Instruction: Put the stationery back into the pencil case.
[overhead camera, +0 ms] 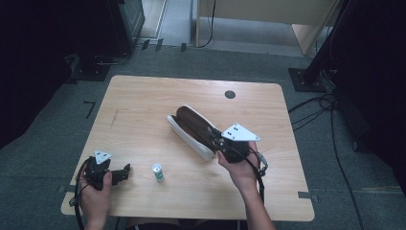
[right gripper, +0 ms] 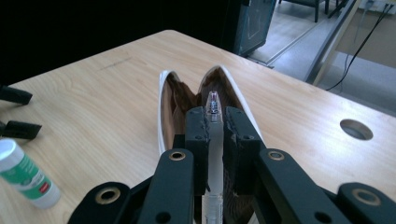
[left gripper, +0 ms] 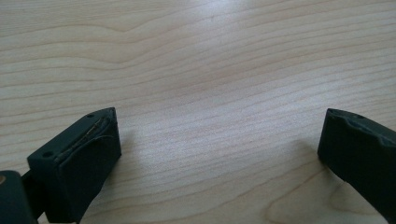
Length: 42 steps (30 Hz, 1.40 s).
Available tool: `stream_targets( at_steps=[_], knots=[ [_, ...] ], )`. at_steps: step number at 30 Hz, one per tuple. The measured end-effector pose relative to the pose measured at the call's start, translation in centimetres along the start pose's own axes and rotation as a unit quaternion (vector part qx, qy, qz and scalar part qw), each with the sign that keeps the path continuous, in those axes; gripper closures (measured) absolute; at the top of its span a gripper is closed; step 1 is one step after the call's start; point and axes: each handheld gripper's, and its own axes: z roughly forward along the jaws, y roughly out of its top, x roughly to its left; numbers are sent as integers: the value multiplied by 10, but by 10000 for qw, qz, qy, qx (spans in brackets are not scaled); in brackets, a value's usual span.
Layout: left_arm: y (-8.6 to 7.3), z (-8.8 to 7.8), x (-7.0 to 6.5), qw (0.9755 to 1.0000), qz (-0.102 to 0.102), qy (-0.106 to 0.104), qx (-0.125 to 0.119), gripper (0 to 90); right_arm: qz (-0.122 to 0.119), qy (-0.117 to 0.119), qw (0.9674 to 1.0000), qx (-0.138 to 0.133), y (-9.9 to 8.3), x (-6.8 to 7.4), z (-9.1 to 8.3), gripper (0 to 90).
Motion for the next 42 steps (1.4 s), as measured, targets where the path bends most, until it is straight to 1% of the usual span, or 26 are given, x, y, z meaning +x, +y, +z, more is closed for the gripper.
stream_targets(
  at_steps=[5,8,14,17,24,28,42],
  knots=[
    [0,0,0,10000,-2,-2,-1,0,-81,-9,9999,-82,14,-1,9,809],
    [0,0,0,10000,6,3,5,0,-79,-6,9999,-126,20,-2,16,808],
    [0,0,0,10000,2,1,2,0,-105,-34,9998,-168,23,-5,34,808],
    [0,0,0,10000,3,4,-2,0,-129,-58,9998,-127,23,-6,42,808],
    [0,0,0,10000,4,4,0,0,-103,-57,9999,-95,21,-6,55,808],
    [0,0,0,10000,2,3,-2,0,-104,-22,9999,-9,18,-5,60,808],
    [0,0,0,10000,-15,1,-4,0,-88,-9,9990,433,-3,-5,72,808]
  ],
)
